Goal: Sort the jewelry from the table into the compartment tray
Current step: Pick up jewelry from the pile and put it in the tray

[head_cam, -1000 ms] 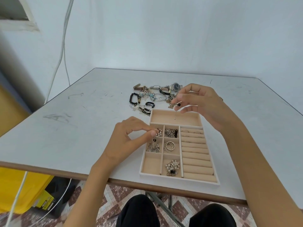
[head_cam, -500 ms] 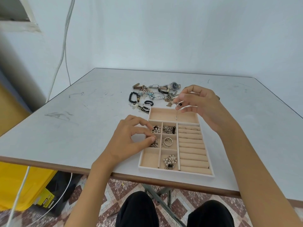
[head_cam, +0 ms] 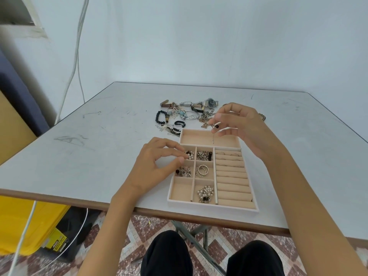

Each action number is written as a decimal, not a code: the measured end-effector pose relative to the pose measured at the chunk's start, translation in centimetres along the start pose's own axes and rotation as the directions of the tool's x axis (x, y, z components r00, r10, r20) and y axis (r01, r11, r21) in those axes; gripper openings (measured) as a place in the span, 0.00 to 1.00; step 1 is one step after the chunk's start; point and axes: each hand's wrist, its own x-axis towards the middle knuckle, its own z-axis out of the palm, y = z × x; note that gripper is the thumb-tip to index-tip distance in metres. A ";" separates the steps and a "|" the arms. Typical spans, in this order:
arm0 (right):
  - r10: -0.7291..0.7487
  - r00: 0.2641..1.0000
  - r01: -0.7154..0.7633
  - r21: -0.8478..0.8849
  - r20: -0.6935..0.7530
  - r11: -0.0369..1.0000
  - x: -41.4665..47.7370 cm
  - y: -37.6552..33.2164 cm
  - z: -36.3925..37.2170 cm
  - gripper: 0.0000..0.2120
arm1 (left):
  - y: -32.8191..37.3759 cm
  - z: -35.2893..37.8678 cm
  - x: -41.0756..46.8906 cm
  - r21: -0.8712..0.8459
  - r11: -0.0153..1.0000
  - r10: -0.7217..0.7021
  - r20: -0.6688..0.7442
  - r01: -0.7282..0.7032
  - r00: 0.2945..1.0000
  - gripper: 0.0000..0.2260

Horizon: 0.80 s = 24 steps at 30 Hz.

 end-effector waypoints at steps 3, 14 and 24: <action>-0.007 1.000 0.007 -0.005 0.010 1.000 0.0 0.0 0.3 0.03 | -0.8 -0.3 0.2 0.116 0.988 -0.091 -0.124 0.106 0.988 0.14; -0.086 0.972 0.070 0.080 0.220 0.994 -2.4 -2.0 3.4 0.03 | -2.3 1.0 0.7 0.653 0.711 -0.442 0.125 0.262 0.888 0.24; 0.060 0.916 -0.011 -0.125 0.396 0.992 -5.2 -1.3 5.7 0.08 | -1.9 0.8 0.6 0.664 0.700 -0.460 0.138 0.263 0.877 0.24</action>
